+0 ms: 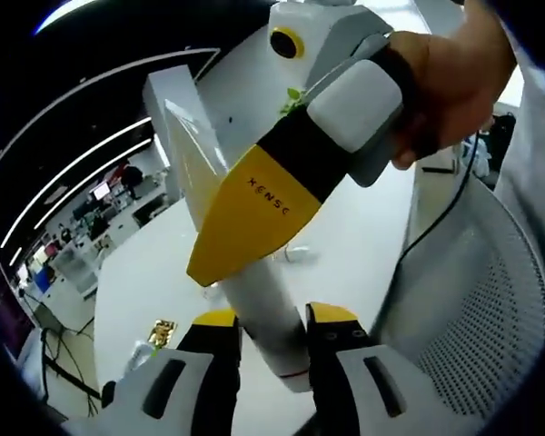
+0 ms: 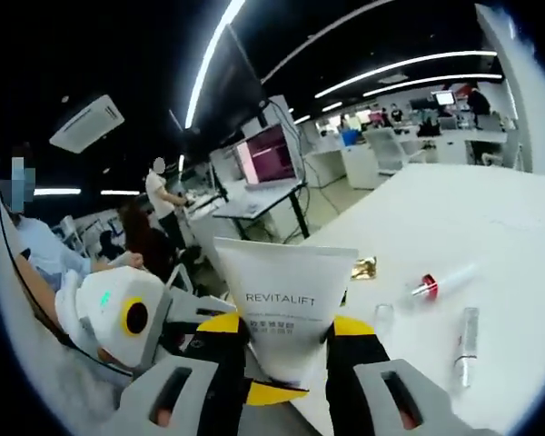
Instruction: Arrange the skincare products in the storage area until every visible bottle or jar stands upright without overlapping.
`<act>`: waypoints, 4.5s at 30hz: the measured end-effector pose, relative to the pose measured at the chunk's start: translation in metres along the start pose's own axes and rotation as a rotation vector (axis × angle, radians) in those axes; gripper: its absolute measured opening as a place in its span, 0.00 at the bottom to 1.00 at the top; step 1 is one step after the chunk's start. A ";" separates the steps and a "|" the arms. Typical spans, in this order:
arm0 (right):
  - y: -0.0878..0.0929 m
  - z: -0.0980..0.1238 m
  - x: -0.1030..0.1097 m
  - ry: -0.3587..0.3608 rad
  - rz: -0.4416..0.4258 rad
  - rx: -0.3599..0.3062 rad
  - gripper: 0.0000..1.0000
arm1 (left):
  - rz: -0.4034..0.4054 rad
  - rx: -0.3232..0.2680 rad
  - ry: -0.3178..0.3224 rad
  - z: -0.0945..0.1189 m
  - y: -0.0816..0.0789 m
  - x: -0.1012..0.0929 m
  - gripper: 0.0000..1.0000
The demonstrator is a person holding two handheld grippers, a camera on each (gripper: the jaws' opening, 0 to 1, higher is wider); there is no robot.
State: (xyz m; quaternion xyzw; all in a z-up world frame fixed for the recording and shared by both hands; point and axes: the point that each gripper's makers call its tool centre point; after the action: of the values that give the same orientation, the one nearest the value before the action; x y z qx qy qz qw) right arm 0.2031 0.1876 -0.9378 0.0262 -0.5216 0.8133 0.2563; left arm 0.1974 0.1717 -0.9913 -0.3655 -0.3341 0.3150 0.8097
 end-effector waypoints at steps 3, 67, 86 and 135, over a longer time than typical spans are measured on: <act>-0.002 0.005 -0.006 0.010 -0.009 -0.005 0.27 | 0.020 -0.020 -0.005 0.001 -0.003 0.002 0.27; -0.038 0.072 -0.218 0.268 -0.011 -0.047 0.28 | 0.169 0.529 -0.117 0.005 0.136 0.036 0.58; -0.039 0.058 -0.237 0.328 -0.028 -0.035 0.28 | 0.373 0.565 -0.092 0.003 0.148 0.027 0.67; -0.086 -0.007 -0.356 0.609 -0.080 0.048 0.29 | 0.345 0.491 -0.155 0.010 0.137 0.043 0.51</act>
State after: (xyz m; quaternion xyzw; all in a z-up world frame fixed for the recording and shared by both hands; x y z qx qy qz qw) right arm 0.5517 0.0833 -0.9793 -0.1921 -0.4000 0.7851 0.4321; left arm 0.1786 0.2809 -1.0827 -0.1852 -0.2417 0.5460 0.7805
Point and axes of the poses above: the point that each gripper's makers call its tool centre point, and the gripper's own axes: z roughly backward along the fingers, x roughly to its left, y roughly out of its underside, and after that the axes turned 5 degrees about x, right-handed
